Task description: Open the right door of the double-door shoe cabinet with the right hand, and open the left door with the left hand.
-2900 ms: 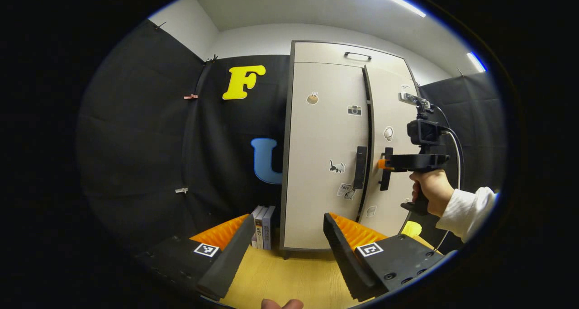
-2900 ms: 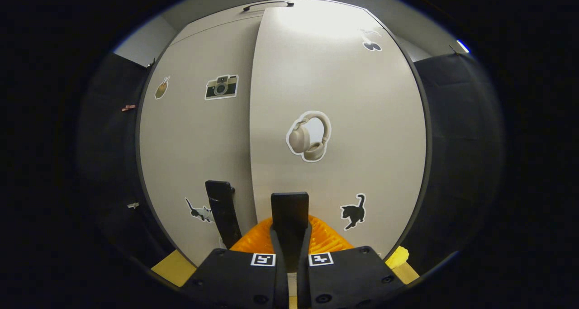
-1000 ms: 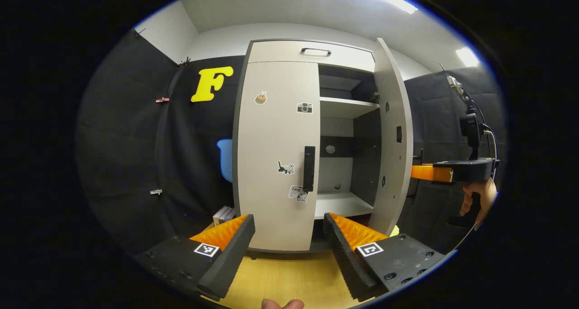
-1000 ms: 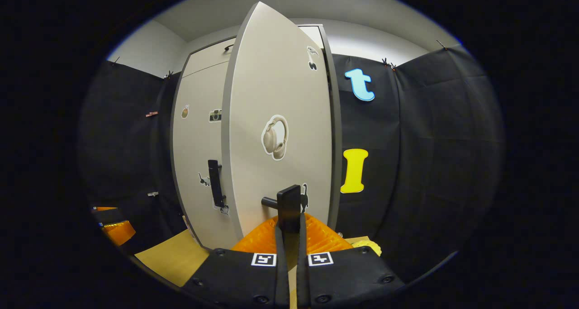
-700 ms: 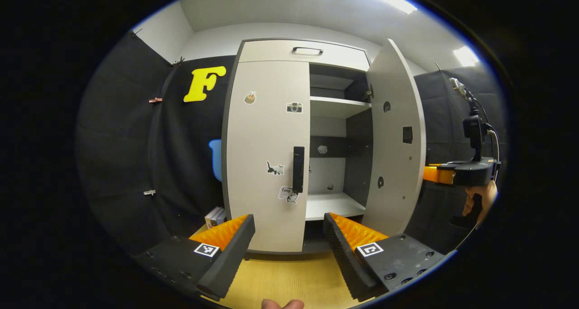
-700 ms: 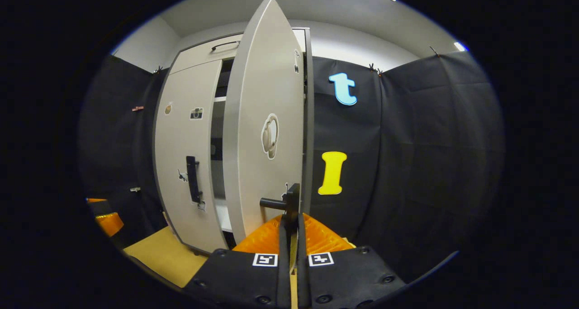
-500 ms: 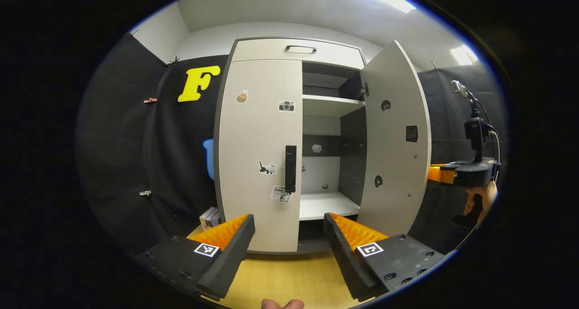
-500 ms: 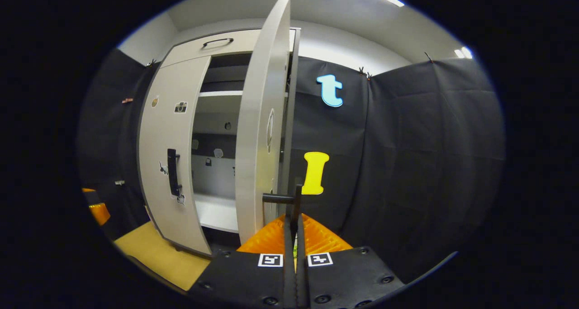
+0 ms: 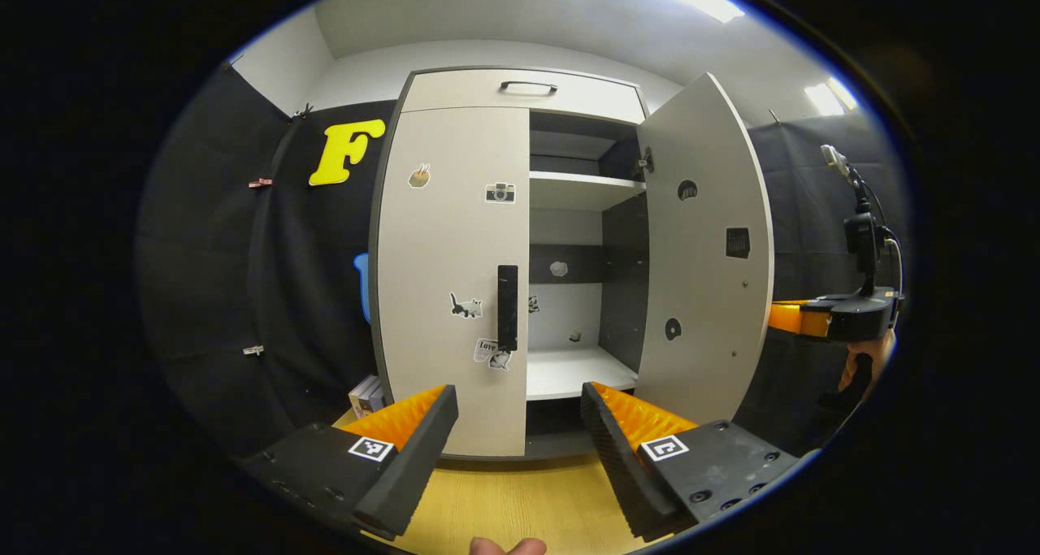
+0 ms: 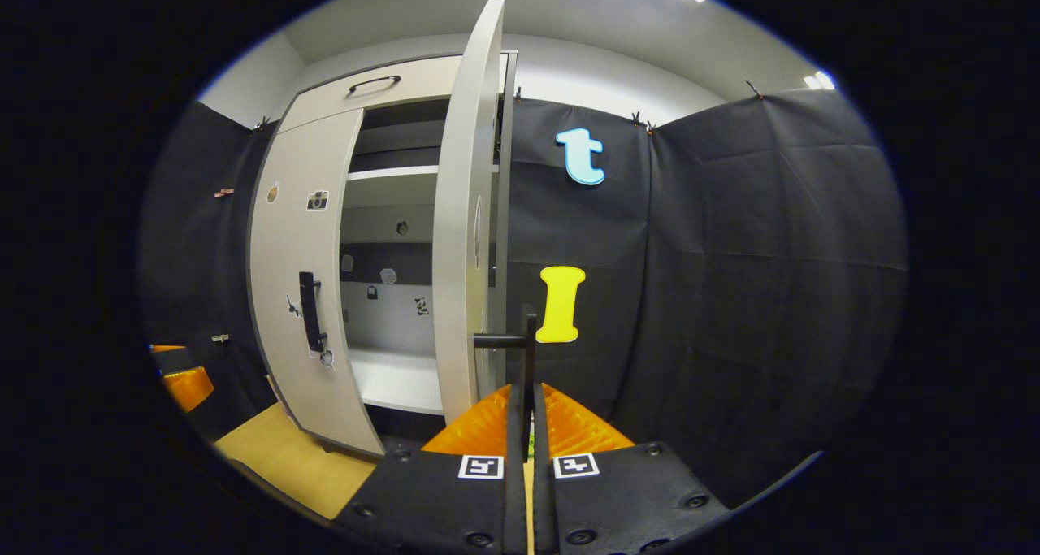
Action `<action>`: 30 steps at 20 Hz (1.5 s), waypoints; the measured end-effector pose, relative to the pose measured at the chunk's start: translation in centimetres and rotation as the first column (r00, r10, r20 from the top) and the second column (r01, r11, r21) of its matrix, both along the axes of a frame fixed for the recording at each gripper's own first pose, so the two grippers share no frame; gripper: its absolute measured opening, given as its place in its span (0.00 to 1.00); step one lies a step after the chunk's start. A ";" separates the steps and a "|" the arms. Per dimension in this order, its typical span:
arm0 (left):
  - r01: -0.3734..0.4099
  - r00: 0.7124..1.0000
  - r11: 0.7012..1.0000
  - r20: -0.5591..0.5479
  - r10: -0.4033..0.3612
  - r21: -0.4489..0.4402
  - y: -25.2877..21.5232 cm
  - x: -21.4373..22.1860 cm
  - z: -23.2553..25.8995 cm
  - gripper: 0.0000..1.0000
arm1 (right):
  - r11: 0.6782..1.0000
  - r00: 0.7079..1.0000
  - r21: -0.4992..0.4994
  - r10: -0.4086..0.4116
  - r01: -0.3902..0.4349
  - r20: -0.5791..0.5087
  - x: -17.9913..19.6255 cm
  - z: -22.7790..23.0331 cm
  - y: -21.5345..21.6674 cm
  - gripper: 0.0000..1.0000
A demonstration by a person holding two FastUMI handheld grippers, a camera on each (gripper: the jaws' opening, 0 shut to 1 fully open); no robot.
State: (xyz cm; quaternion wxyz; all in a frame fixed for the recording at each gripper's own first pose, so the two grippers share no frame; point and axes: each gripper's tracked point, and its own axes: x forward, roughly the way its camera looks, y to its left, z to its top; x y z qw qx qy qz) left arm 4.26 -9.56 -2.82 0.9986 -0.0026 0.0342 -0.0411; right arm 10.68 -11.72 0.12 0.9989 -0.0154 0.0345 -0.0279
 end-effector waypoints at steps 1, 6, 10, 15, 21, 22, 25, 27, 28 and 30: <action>-0.001 1.000 1.000 0.001 0.001 0.001 0.0 0.2 0.1 0.95 | 1.000 1.000 0.002 -0.006 0.006 -0.001 -0.1 0.2 -0.1 0.07; -0.010 1.000 1.000 0.001 0.010 0.012 0.2 2.4 0.4 0.95 | 0.999 1.000 0.046 -0.011 0.011 0.003 -1.7 1.5 0.1 0.17; -0.008 1.000 1.000 -0.002 0.008 0.018 0.1 5.4 0.8 0.95 | 0.998 1.000 0.055 -0.012 0.011 0.022 -3.2 2.7 0.0 0.33; -0.002 1.000 1.000 -0.005 0.002 0.015 -0.5 10.5 1.6 0.95 | 0.996 0.999 0.088 0.019 -0.022 0.031 -4.8 3.4 0.8 0.71; -0.022 1.000 1.000 -0.003 0.022 0.012 -0.5 16.7 2.1 0.95 | 1.000 0.999 0.017 0.007 -0.007 0.035 -5.9 3.0 0.3 0.99; -0.031 1.000 0.999 -0.001 0.031 0.020 -0.2 17.8 2.2 0.95 | 1.000 0.999 0.020 0.012 -0.013 0.038 -6.1 3.1 0.3 0.99; -0.062 0.998 0.998 -0.011 0.062 0.029 0.6 20.7 1.9 0.95 | 1.000 0.999 0.012 0.016 -0.016 0.046 -6.3 3.1 -0.3 0.99; -0.074 0.997 0.997 -0.019 0.074 0.032 1.1 22.5 1.7 0.95 | 1.000 0.999 0.009 0.014 -0.014 0.047 -6.1 3.2 -0.8 0.99; -0.075 0.997 0.997 -0.016 0.076 0.033 1.1 23.1 1.7 0.95 | 1.000 0.999 0.008 0.011 -0.011 0.047 -5.8 3.2 -1.1 0.99; -0.081 0.997 0.996 -0.002 0.081 0.037 1.0 24.4 1.8 0.94 | 1.000 0.999 0.004 0.002 -0.002 0.049 -5.4 3.2 -2.1 0.99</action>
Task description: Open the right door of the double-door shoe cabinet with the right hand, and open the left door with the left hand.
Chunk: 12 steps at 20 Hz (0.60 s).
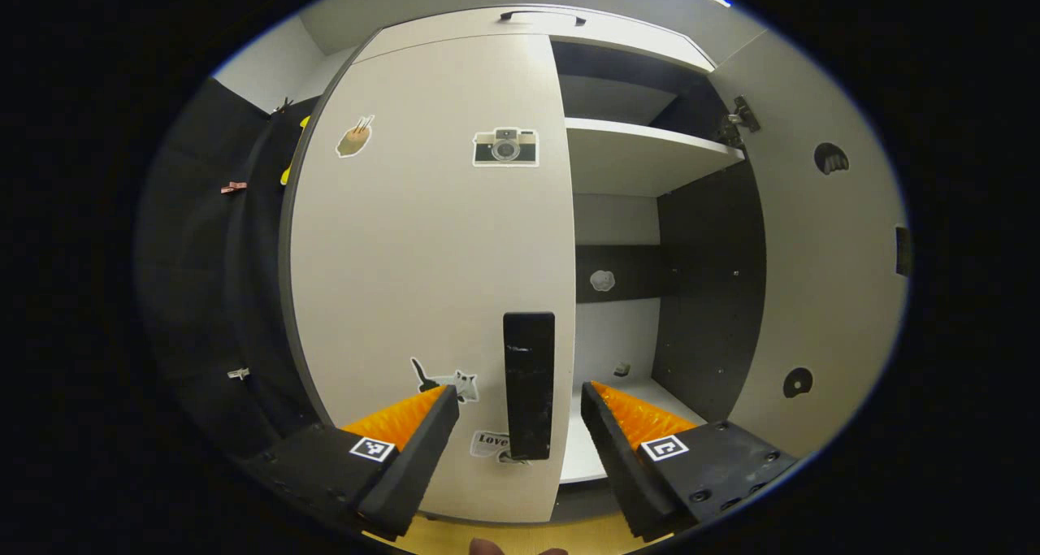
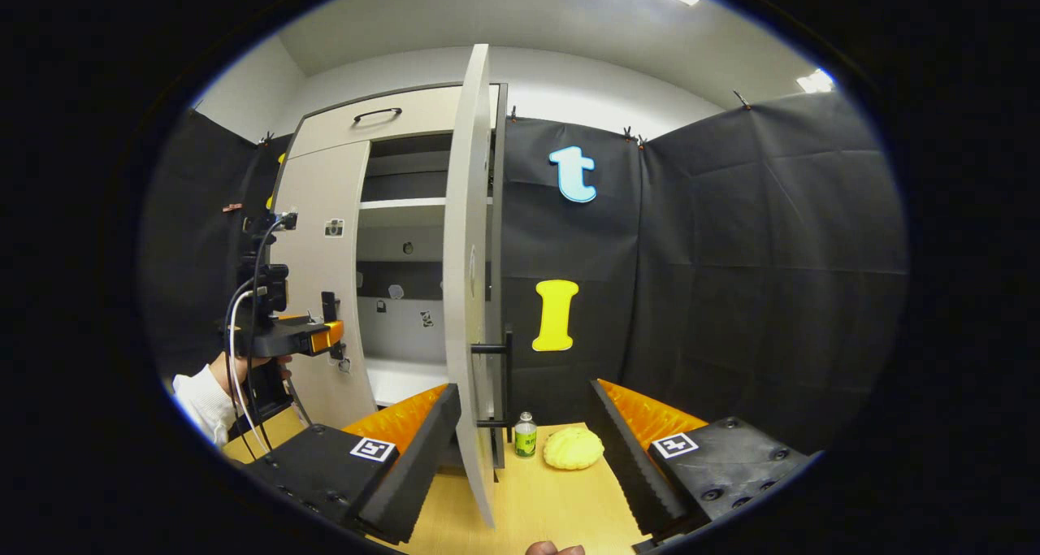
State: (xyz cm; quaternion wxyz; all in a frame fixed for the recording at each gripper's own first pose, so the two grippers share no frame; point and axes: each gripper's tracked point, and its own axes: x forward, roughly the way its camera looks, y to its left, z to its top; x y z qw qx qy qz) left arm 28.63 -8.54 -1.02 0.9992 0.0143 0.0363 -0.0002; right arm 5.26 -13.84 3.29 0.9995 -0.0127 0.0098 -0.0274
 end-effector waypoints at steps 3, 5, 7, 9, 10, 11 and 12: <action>-0.019 1.000 0.999 0.015 0.018 0.027 -0.3 1.7 0.1 0.86 | 1.000 1.000 0.002 -0.006 0.006 -0.012 0.6 -0.6 -1.0 0.99; -0.056 0.998 0.996 0.025 0.055 0.064 0.2 2.4 -0.1 0.72 | 1.000 1.000 0.001 -0.010 0.010 -0.017 0.8 -0.7 -1.5 0.99; -0.058 0.998 0.996 0.030 0.056 0.066 0.0 3.1 -0.1 0.55 | 1.000 1.000 -0.020 -0.021 0.021 -0.011 0.9 -0.8 -2.3 0.98; -0.061 0.997 0.998 0.042 0.059 0.029 -0.2 3.1 -0.2 0.45 | 0.999 1.000 -0.030 -0.026 0.026 -0.011 1.0 -0.8 -2.6 0.98; -0.065 0.997 0.998 0.048 0.064 0.015 -0.2 3.1 -0.3 0.37 | 0.999 1.000 -0.025 -0.025 0.025 -0.011 1.0 -0.8 -2.6 0.99; -0.062 0.997 0.998 0.050 0.061 0.002 -0.2 3.1 -0.4 0.37 | 1.000 1.000 -0.017 -0.021 0.021 -0.011 1.0 -0.7 -2.5 0.99; -0.050 0.998 0.999 0.032 0.050 -0.011 -0.3 3.2 -0.9 0.36 | 1.000 1.000 -0.011 -0.016 0.016 -0.011 1.1 -0.6 -2.3 0.99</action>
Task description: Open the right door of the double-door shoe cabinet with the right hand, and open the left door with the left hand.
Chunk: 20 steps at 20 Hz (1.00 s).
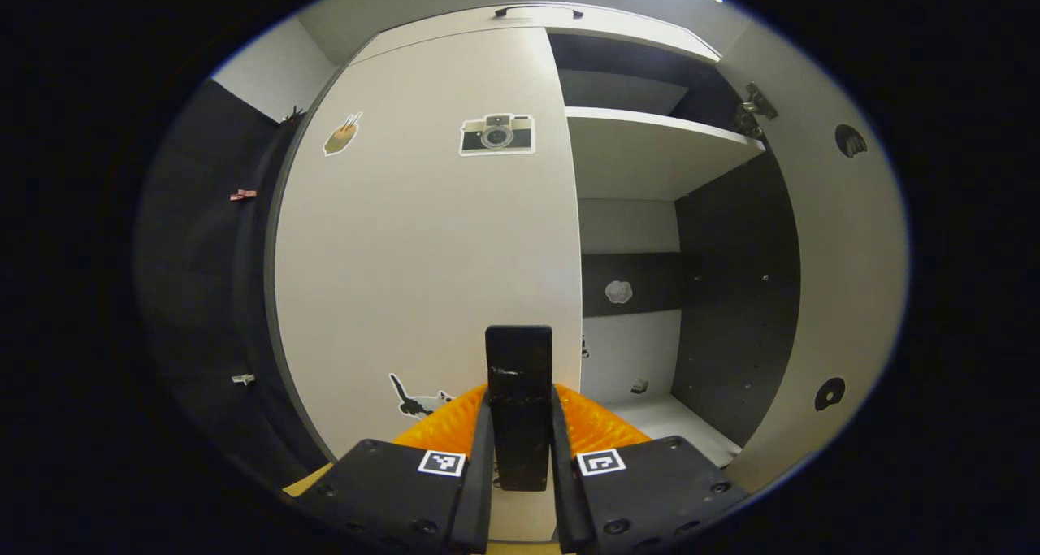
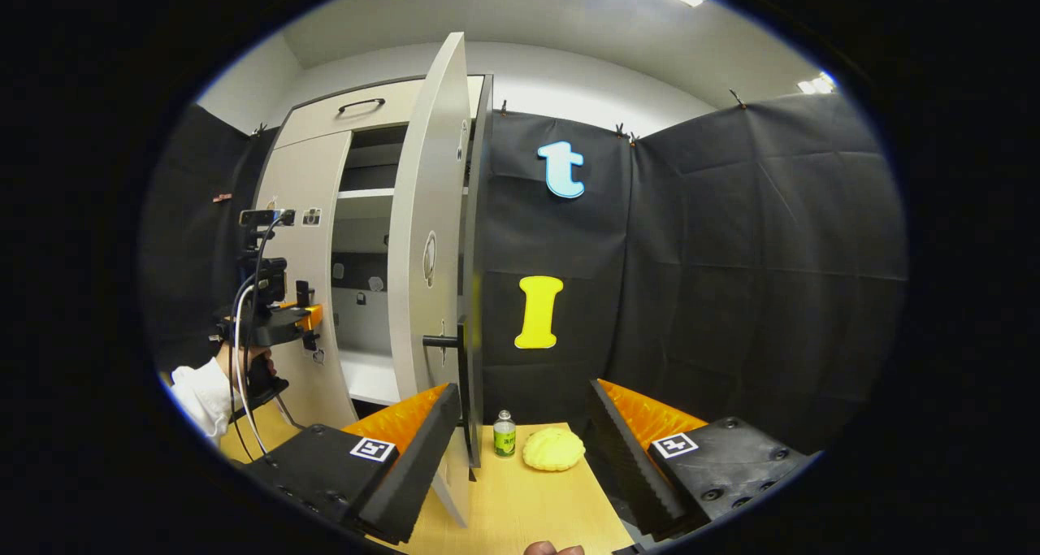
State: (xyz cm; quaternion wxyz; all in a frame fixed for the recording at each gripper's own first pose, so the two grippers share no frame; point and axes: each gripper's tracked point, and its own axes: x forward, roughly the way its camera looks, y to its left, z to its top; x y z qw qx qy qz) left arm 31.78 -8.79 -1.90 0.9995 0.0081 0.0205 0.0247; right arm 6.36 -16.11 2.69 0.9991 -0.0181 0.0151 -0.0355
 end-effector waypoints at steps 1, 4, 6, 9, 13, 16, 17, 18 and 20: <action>0.019 1.000 1.000 -0.006 -0.019 -0.003 -0.1 0.0 0.0 0.36 | 1.000 1.000 0.000 0.004 -0.004 0.004 0.0 0.1 0.3 0.99; 0.049 0.999 0.999 -0.010 -0.049 -0.007 -0.2 -0.2 -0.1 0.29 | 1.000 1.000 -0.022 0.010 -0.009 0.027 -0.3 0.7 1.0 0.99; 0.053 0.999 0.999 -0.005 -0.053 0.012 -0.1 -0.6 0.1 0.28 | 0.999 0.999 -0.029 0.017 -0.016 0.047 -0.4 1.3 1.7 0.98; 0.106 0.994 0.993 -0.018 -0.107 -0.043 0.1 -2.6 0.1 0.22 | 0.999 0.997 -0.036 0.035 -0.033 0.071 0.1 1.9 2.6 0.99; 0.140 0.990 0.989 -0.018 -0.141 -0.049 1.6 -6.8 0.0 0.21 | 0.999 0.996 -0.019 0.051 -0.049 0.077 -0.2 1.8 4.5 0.98; 0.157 0.987 0.985 -0.026 -0.159 -0.074 3.2 -10.1 0.3 0.22 | 0.998 0.994 -0.005 0.065 -0.065 0.083 -1.1 2.4 6.4 0.98; 0.166 0.985 0.983 -0.030 -0.169 -0.078 3.7 -11.0 0.3 0.21 | 0.998 0.994 -0.003 0.070 -0.070 0.089 -1.3 2.5 7.0 0.98; 0.174 0.983 0.981 -0.038 -0.178 -0.082 4.2 -11.7 0.3 0.21 | 0.997 0.993 -0.005 0.072 -0.072 0.094 -1.7 2.6 7.5 0.98; 0.183 0.981 0.979 -0.044 -0.188 -0.084 5.2 -12.9 0.4 0.21 | 0.997 0.992 -0.009 0.078 -0.077 0.099 -2.1 2.7 8.7 0.98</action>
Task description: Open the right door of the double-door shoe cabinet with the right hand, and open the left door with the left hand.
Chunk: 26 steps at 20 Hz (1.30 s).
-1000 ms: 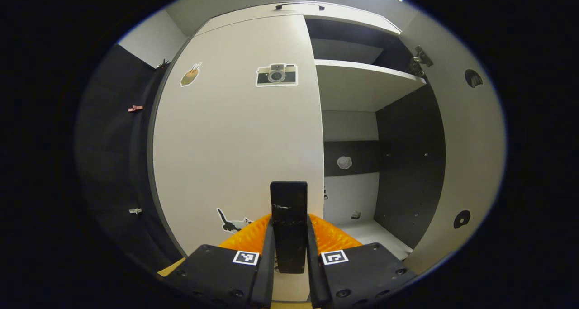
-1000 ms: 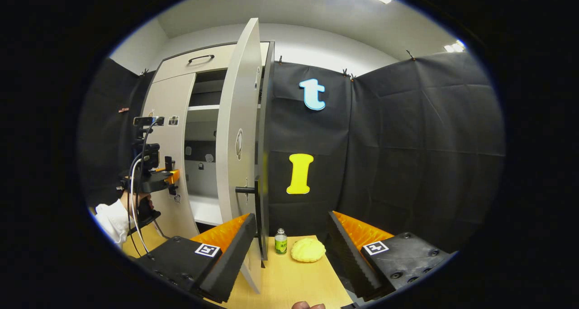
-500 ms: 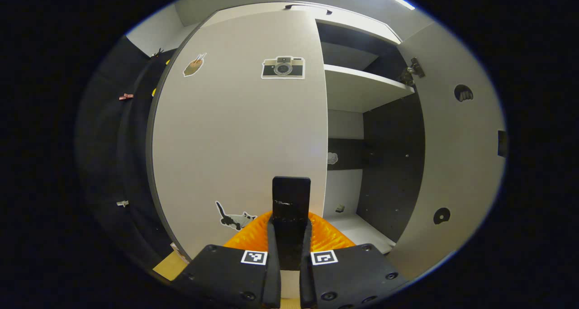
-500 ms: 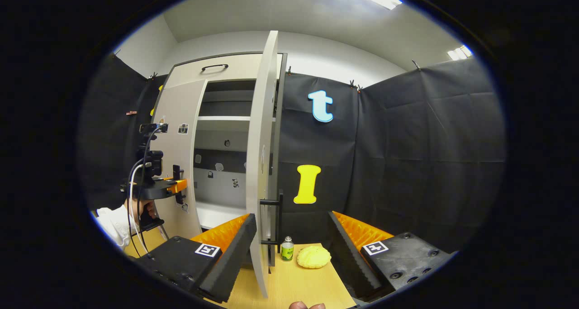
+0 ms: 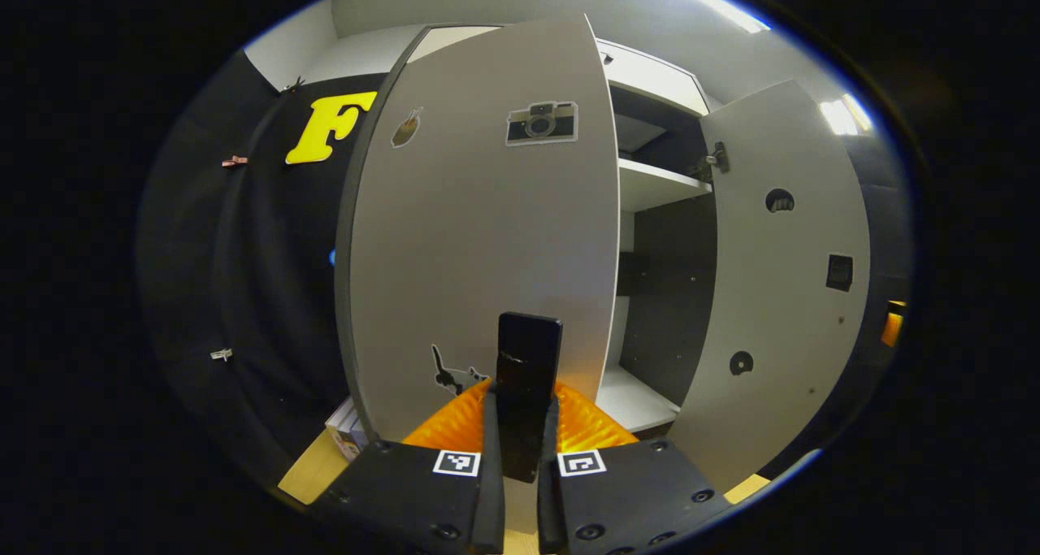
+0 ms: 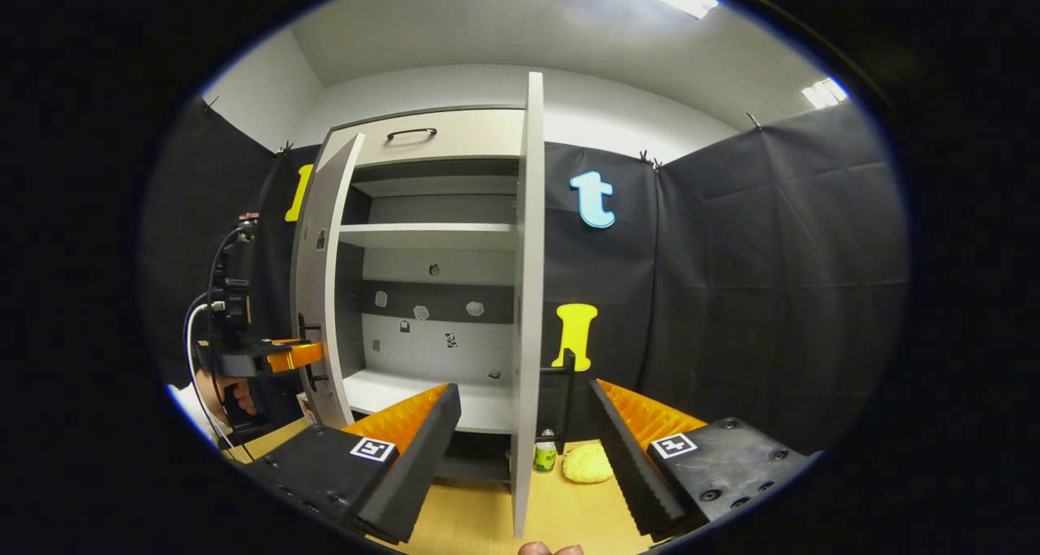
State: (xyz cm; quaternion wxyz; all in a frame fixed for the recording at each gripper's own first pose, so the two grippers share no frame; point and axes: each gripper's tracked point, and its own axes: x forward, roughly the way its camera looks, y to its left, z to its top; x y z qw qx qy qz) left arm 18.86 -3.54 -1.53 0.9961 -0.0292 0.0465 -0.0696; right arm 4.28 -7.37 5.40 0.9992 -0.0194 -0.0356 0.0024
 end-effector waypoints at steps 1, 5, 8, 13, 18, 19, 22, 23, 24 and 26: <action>0.002 1.000 1.000 -0.002 -0.002 -0.002 0.5 -0.6 0.0 0.21 | 1.000 1.000 0.000 0.004 -0.004 0.002 -0.1 0.1 0.7 0.98; 0.013 1.000 1.000 -0.006 -0.013 -0.004 2.7 -2.7 0.2 0.21 | 1.000 1.000 0.001 0.015 -0.015 0.000 -0.6 0.0 2.6 0.98; 0.014 1.000 1.000 -0.010 -0.014 -0.010 4.7 -4.3 0.5 0.20 | 0.999 0.999 0.024 0.030 -0.030 -0.009 -0.6 -0.2 4.1 0.98; 0.007 1.000 1.000 -0.010 -0.007 -0.018 7.0 -5.7 0.6 0.20 | 0.997 0.998 0.054 0.050 -0.048 -0.035 -1.0 -0.8 6.1 0.98; 0.010 1.000 1.000 -0.013 -0.010 -0.016 8.6 -6.3 0.5 0.19 | 0.998 0.998 0.049 0.048 -0.045 -0.047 -1.5 -1.2 7.0 0.98; 0.006 1.000 1.000 -0.013 -0.007 -0.015 8.9 -6.5 0.5 0.19 | 0.998 0.998 0.048 0.045 -0.043 -0.048 -1.6 -1.2 7.0 0.98; 0.006 1.000 1.000 -0.010 -0.006 -0.013 9.4 -6.7 0.6 0.19 | 0.997 0.998 0.055 0.047 -0.044 -0.045 -1.9 -1.1 7.4 0.98; 0.005 1.000 1.000 -0.010 -0.005 -0.015 9.5 -6.7 0.6 0.18 | 0.997 0.998 0.055 0.050 -0.047 -0.046 -1.8 -1.2 7.5 0.98; 0.006 1.000 1.000 -0.011 -0.006 -0.017 9.7 -6.8 0.5 0.19 | 0.997 0.997 0.054 0.054 -0.051 -0.046 -1.8 -1.1 7.8 0.98; 0.003 1.000 1.000 -0.010 -0.004 -0.014 10.0 -6.9 0.6 0.19 | 0.997 0.997 0.049 0.062 -0.060 -0.044 -1.9 -1.1 8.3 0.98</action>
